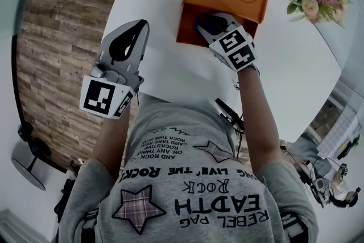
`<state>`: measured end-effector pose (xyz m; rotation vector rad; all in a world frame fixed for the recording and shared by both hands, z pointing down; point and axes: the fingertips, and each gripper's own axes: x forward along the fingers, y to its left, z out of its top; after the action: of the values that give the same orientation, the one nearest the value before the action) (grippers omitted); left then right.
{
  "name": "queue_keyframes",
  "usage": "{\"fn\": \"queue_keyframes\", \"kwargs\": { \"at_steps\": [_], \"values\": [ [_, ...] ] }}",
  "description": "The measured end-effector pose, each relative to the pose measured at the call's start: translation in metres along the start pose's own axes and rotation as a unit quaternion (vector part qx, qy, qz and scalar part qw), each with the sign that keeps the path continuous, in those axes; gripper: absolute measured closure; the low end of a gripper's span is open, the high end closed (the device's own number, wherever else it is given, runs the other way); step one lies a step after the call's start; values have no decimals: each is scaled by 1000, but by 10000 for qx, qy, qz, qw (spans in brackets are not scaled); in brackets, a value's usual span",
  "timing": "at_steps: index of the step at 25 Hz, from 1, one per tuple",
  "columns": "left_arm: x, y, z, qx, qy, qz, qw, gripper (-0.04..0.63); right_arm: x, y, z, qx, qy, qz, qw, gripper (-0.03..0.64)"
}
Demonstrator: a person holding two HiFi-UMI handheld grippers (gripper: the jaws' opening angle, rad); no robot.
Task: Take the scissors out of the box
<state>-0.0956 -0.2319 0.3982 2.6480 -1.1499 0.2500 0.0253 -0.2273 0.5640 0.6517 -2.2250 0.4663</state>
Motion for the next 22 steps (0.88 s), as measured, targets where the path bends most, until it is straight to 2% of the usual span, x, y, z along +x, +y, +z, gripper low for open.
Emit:
{"fn": "queue_keyframes", "kwargs": {
  "at_steps": [4,13,17,22],
  "values": [
    [0,0,0,-19,-9,10,10000,586,4,3,-2,-184,159,50,9997,495],
    [-3,1,1,-45,-42,32,10000,586,16,11,-18,-733,931,142,9928,495],
    [-4,0,0,-63,-43,26,10000,586,17,8,-18,-1046,1106,4,9884,497],
    [-7,0,2,-68,-59,39,10000,586,18,12,-18,-1201,1269,4,9846,529]
  ]
}}
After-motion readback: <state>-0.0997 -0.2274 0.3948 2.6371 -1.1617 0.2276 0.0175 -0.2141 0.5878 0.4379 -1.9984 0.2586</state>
